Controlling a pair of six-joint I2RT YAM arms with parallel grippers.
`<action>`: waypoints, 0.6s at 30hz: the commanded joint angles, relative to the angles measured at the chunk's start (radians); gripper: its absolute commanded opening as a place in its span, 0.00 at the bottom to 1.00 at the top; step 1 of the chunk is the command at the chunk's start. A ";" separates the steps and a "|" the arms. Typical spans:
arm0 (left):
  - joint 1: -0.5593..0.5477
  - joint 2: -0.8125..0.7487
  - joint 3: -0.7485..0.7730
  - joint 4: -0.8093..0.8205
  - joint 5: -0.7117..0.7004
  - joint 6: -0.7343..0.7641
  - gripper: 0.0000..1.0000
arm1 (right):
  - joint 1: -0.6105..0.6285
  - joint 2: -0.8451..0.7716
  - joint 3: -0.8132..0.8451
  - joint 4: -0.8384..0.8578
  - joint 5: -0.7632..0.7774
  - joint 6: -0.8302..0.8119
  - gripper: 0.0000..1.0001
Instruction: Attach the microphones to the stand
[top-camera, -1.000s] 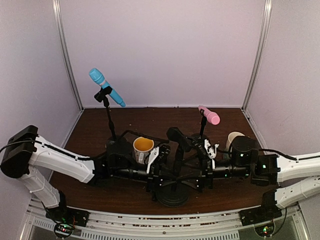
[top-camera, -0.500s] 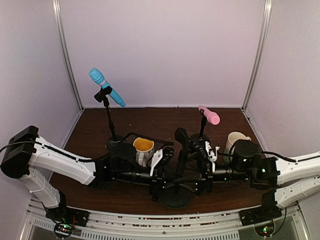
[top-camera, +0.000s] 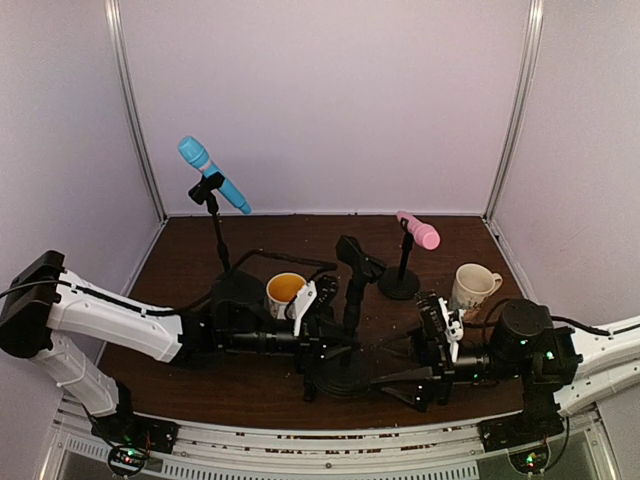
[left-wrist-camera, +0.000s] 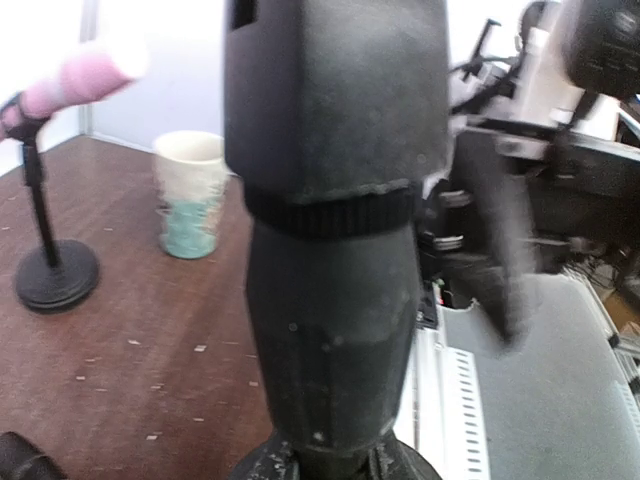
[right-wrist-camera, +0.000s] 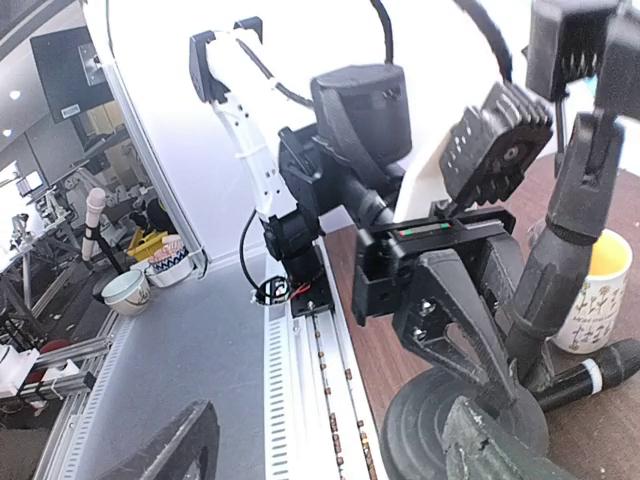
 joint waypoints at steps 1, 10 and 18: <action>0.019 -0.040 0.028 0.122 0.105 -0.004 0.00 | -0.001 -0.075 0.004 -0.075 0.069 -0.043 0.78; 0.003 -0.041 0.002 0.198 0.262 -0.031 0.00 | -0.101 0.017 0.075 -0.080 -0.007 -0.106 0.77; -0.010 -0.030 0.037 0.122 0.269 -0.019 0.00 | -0.111 0.143 0.116 0.075 -0.099 -0.105 0.77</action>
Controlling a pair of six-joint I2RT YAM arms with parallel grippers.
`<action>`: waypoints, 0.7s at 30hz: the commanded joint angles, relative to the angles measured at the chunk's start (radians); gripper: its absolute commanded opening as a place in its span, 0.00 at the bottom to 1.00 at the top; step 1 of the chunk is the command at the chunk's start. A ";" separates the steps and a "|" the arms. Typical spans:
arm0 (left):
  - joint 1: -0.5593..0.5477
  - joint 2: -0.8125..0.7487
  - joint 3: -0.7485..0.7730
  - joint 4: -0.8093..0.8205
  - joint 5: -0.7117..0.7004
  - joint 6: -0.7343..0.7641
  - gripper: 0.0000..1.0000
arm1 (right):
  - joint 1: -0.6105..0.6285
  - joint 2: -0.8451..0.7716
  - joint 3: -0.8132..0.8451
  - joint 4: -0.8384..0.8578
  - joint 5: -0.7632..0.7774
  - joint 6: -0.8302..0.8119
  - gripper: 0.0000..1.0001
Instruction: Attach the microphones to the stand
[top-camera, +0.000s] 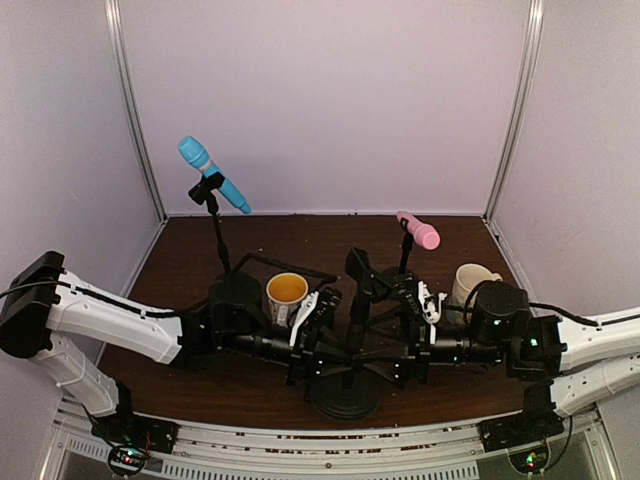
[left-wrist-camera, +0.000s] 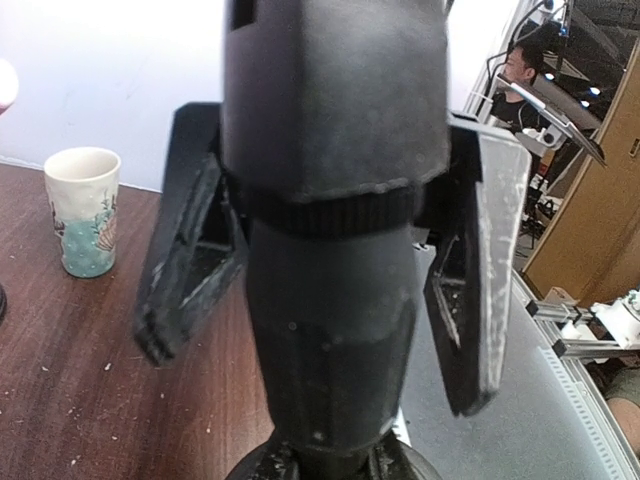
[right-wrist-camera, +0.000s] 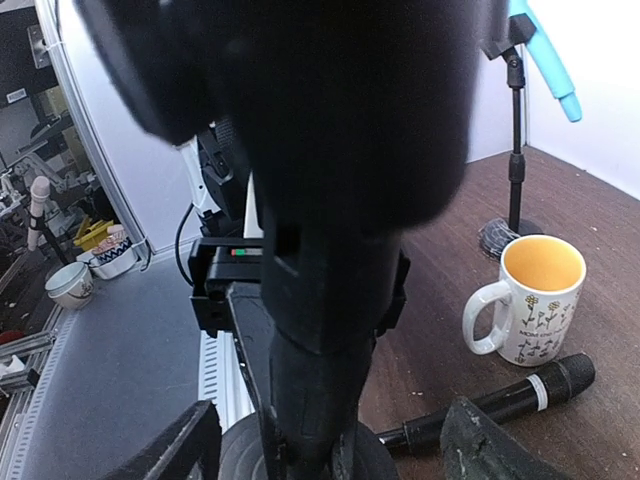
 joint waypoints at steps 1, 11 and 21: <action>-0.007 -0.026 0.044 0.060 0.013 0.003 0.00 | -0.005 0.037 0.038 0.119 -0.085 -0.008 0.77; -0.006 -0.016 0.072 -0.016 -0.308 -0.099 0.00 | 0.042 0.038 0.012 0.147 -0.083 0.102 0.76; 0.015 -0.048 0.051 -0.051 -0.379 -0.133 0.00 | 0.107 -0.122 -0.073 0.085 -0.007 0.213 0.75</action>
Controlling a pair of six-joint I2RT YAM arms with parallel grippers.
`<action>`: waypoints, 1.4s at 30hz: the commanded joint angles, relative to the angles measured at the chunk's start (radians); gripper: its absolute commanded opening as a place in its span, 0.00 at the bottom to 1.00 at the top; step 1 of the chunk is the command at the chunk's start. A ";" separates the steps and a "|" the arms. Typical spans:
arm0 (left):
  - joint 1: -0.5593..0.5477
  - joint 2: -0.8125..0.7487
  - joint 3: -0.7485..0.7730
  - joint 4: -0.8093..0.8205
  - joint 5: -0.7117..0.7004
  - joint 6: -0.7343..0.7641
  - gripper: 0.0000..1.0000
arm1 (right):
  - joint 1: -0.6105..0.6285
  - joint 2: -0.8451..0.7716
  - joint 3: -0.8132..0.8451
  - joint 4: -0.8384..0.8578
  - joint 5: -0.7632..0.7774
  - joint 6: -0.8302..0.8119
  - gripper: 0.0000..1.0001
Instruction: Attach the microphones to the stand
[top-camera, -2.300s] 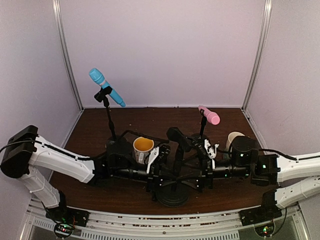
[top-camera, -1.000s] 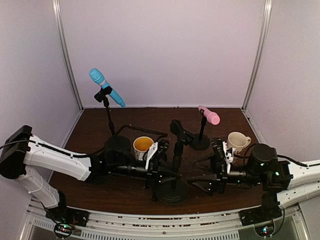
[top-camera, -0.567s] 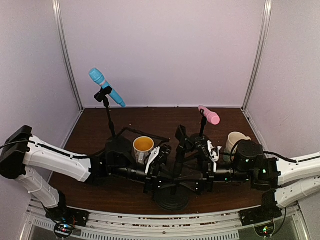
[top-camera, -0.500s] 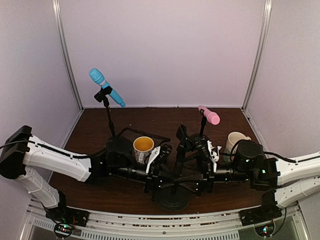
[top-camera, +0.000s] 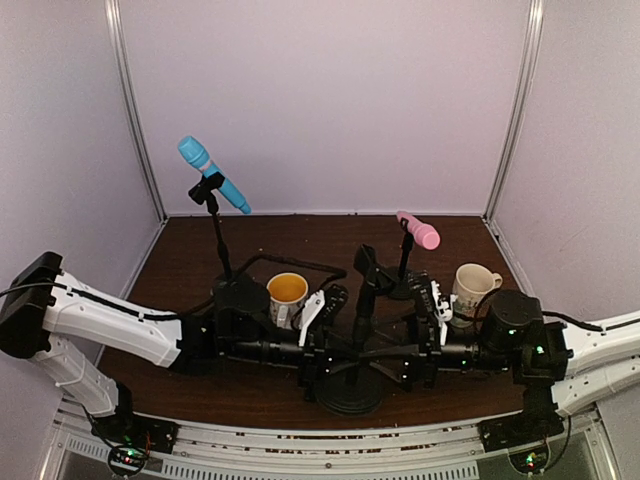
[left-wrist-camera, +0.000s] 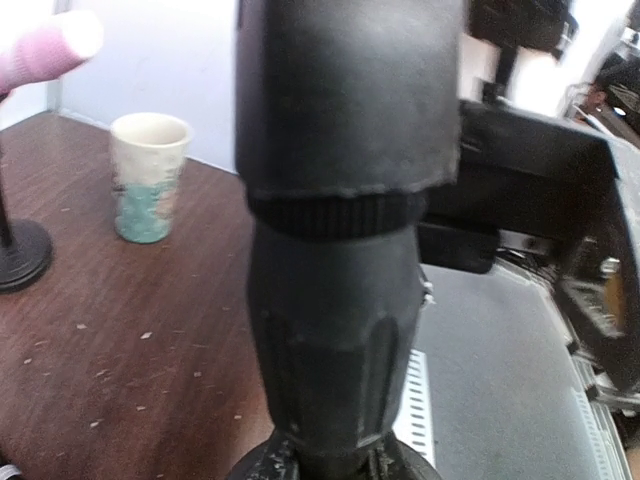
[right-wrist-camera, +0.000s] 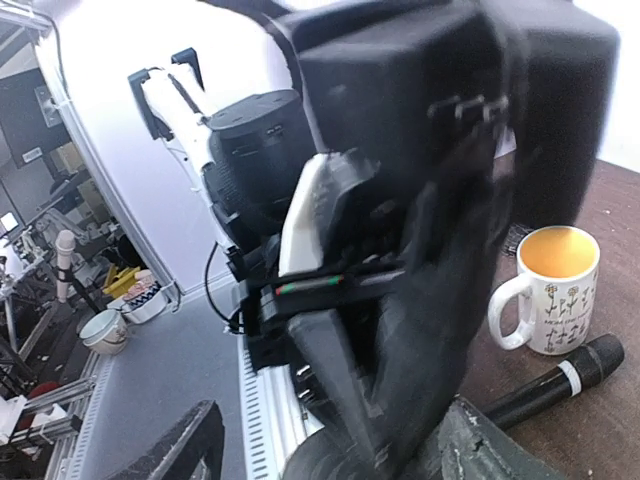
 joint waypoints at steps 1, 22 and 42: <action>0.065 -0.052 0.020 0.039 -0.131 -0.063 0.00 | 0.039 -0.102 -0.041 -0.006 -0.051 0.062 0.75; 0.017 -0.032 0.077 0.042 0.407 0.070 0.00 | -0.123 0.017 0.064 0.000 -0.291 -0.078 0.57; 0.017 -0.049 0.103 -0.103 0.321 0.151 0.00 | -0.122 0.104 0.089 0.078 -0.350 -0.026 0.14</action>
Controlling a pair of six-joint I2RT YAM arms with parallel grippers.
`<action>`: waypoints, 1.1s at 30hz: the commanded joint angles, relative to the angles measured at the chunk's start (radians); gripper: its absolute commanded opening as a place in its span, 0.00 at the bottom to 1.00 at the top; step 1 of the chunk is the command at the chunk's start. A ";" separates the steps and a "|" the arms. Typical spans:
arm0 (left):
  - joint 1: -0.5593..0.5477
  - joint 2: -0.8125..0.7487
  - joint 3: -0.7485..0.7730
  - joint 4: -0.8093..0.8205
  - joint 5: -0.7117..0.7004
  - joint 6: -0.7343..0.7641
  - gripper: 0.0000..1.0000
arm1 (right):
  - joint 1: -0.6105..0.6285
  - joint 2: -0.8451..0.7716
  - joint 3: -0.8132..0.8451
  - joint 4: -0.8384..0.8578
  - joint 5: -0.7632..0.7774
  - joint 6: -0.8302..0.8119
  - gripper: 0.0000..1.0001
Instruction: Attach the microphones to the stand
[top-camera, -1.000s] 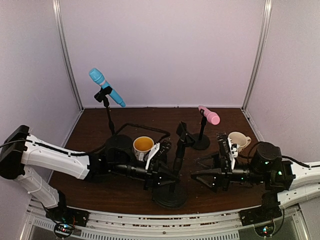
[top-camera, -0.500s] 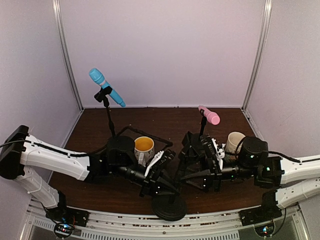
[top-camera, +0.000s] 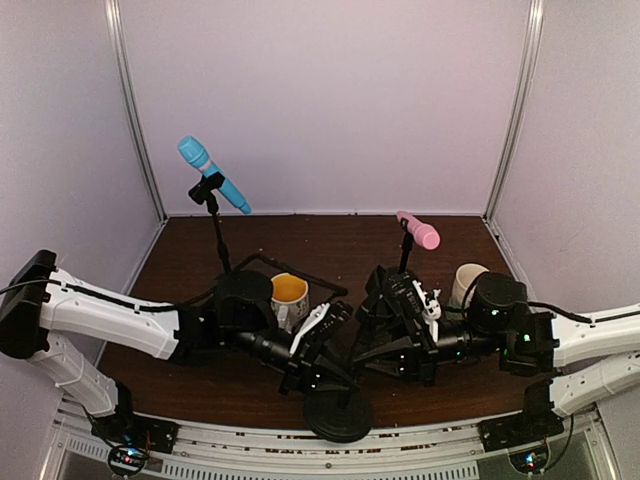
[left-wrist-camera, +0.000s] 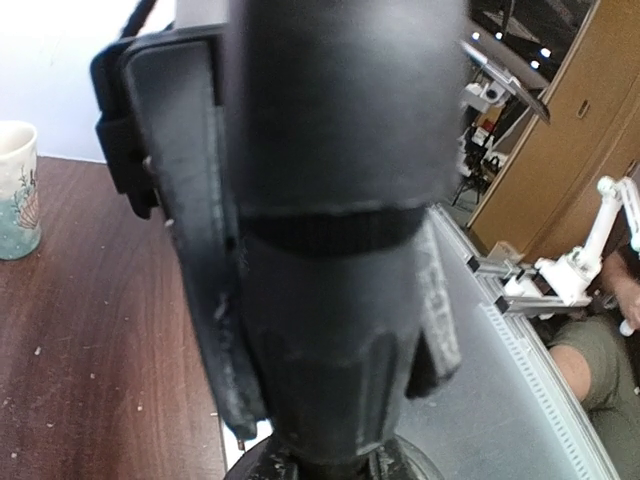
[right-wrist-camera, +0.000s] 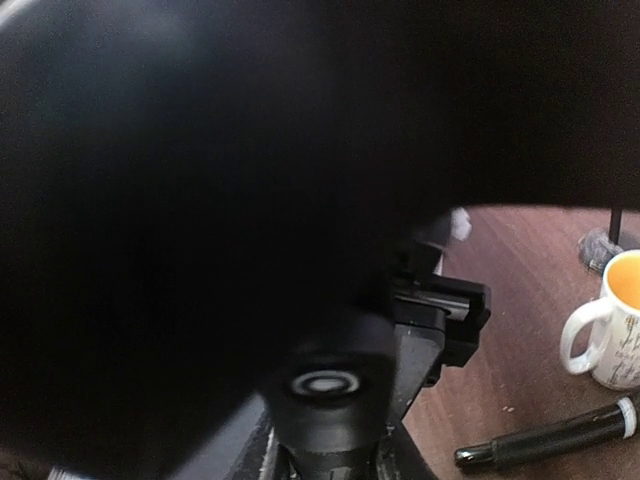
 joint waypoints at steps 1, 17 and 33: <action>-0.004 -0.042 0.060 -0.031 -0.122 0.074 0.00 | 0.000 0.007 0.035 0.040 0.040 0.034 0.09; -0.019 -0.154 -0.079 -0.010 -0.910 0.092 0.00 | 0.244 0.046 0.155 -0.188 0.974 0.110 0.50; -0.018 -0.171 -0.079 0.093 -0.175 0.175 0.00 | 0.091 -0.156 -0.046 -0.036 0.251 -0.084 0.64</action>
